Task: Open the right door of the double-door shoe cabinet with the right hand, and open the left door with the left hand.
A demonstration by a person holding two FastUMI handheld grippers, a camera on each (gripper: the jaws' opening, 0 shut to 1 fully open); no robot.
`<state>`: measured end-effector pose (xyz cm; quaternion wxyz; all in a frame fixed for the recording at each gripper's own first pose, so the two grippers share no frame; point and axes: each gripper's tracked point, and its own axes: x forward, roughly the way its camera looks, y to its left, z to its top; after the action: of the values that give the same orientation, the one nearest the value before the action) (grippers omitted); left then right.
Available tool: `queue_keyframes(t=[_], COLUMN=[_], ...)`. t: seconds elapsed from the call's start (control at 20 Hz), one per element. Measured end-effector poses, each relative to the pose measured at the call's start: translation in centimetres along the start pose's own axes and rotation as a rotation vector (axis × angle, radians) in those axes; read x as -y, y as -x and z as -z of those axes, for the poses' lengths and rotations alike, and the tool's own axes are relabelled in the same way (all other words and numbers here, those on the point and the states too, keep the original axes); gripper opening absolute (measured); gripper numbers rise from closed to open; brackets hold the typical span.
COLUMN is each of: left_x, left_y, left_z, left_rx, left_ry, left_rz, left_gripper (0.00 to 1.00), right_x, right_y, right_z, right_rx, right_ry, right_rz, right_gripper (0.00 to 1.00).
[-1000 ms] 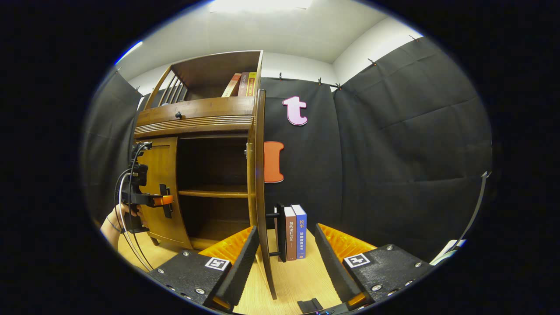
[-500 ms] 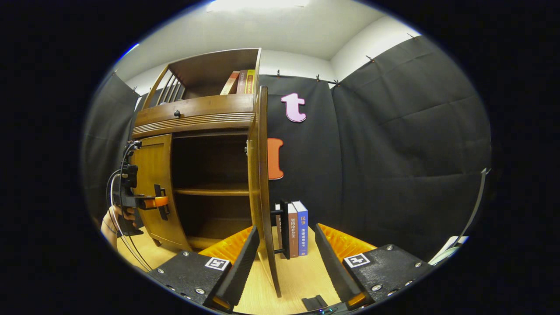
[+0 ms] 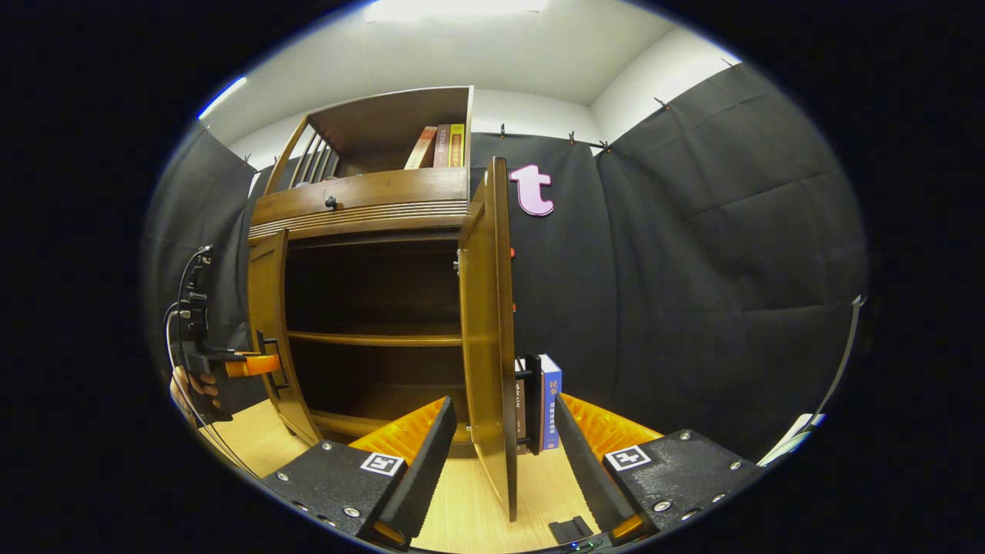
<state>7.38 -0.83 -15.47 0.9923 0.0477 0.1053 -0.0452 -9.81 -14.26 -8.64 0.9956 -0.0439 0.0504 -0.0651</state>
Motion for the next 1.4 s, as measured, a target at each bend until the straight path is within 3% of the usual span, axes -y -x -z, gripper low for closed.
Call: queue_keyframes(t=[0.55, 0.9, 1.4], left_x=[-3.4, -5.7, -10.8], left_y=[7.2, 10.0, 13.8], left_z=[0.3, 0.4, 0.8], left_rx=[0.015, 0.025, 0.035], left_ry=[-0.020, 0.001, -0.001], left_rz=[-0.030, -0.043, -0.118], left_gripper=[0.36, 0.31, 0.25], right_x=[-4.5, -7.8, -11.4], right_y=[0.2, 0.1, -0.1], right_z=[-1.0, -1.0, -1.0], right_rx=[0.003, -0.008, -0.022], right_ry=[0.005, 0.013, -0.003], right_rz=[-0.071, -0.126, -0.185], right_gripper=[0.80, 0.80, 0.80])
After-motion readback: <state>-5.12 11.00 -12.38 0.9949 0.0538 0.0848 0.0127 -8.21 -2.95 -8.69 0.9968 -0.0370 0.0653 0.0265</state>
